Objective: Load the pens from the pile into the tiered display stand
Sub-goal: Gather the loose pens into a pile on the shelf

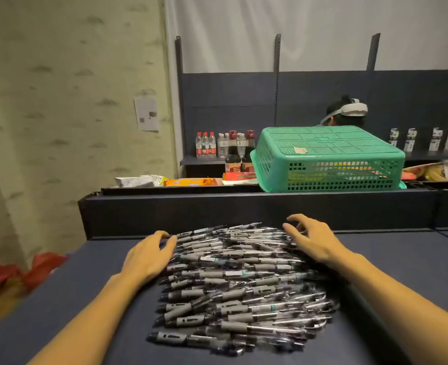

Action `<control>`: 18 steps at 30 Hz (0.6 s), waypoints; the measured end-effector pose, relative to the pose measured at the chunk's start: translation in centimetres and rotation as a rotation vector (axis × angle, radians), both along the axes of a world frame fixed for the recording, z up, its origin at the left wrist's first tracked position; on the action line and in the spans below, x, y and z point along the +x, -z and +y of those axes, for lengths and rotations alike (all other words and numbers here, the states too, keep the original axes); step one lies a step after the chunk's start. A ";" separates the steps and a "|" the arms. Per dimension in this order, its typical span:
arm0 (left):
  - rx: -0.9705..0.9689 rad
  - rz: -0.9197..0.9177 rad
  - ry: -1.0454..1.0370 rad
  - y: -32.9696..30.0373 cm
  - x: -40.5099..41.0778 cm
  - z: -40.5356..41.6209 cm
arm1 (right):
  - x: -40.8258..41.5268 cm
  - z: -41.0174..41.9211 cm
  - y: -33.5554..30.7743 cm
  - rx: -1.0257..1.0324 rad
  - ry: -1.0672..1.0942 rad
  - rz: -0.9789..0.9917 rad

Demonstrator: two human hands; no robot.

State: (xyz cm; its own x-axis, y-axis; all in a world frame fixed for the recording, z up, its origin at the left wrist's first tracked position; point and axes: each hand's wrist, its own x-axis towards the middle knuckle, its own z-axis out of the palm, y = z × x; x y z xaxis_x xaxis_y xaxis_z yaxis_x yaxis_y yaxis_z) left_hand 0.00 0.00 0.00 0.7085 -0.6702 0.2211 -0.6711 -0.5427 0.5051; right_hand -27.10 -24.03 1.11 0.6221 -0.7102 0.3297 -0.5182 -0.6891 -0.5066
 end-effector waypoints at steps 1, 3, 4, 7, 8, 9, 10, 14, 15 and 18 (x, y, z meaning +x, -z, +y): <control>-0.031 0.043 0.021 0.0 0.2 -0.3 | 0.4 -0.2 0.2 0.020 0.000 -0.029; -0.079 0.110 0.066 0.3 0.6 -0.9 | 0.9 -0.5 0.4 0.051 -0.003 -0.052; -0.087 0.139 0.084 0.2 0.5 -1.0 | 1.1 -0.4 0.6 0.067 -0.007 -0.049; -0.140 0.196 0.115 0.1 0.6 -1.8 | 1.9 -0.5 1.0 0.125 -0.023 -0.108; -0.142 0.192 0.115 -0.1 0.4 -2.0 | 2.0 -0.5 1.1 0.147 -0.031 -0.119; -0.133 0.195 0.118 -0.1 0.4 -2.4 | 2.0 -0.7 1.2 0.168 -0.041 -0.125; -0.119 0.196 0.121 -0.1 0.3 -2.7 | 2.0 -0.8 1.3 0.181 -0.052 -0.123; -0.089 0.235 0.161 -0.3 -0.6 -4.2 | 2.3 -0.6 1.0 0.193 -0.111 -0.072; -0.092 0.251 0.169 -0.3 -0.8 -4.6 | 2.5 -0.4 1.0 0.179 -0.124 -0.055; -0.118 0.288 0.160 -0.6 -1.2 -5.4 | 3.2 -0.4 1.3 0.154 -0.147 -0.003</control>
State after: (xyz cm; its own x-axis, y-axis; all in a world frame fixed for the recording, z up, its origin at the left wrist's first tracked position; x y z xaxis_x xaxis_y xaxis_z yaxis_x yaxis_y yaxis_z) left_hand -1.19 -5.38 0.56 0.6412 -0.7594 0.1103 -0.5639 -0.3688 0.7389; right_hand -23.94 -24.41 -0.21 0.7216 -0.6544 0.2259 -0.4166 -0.6712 -0.6132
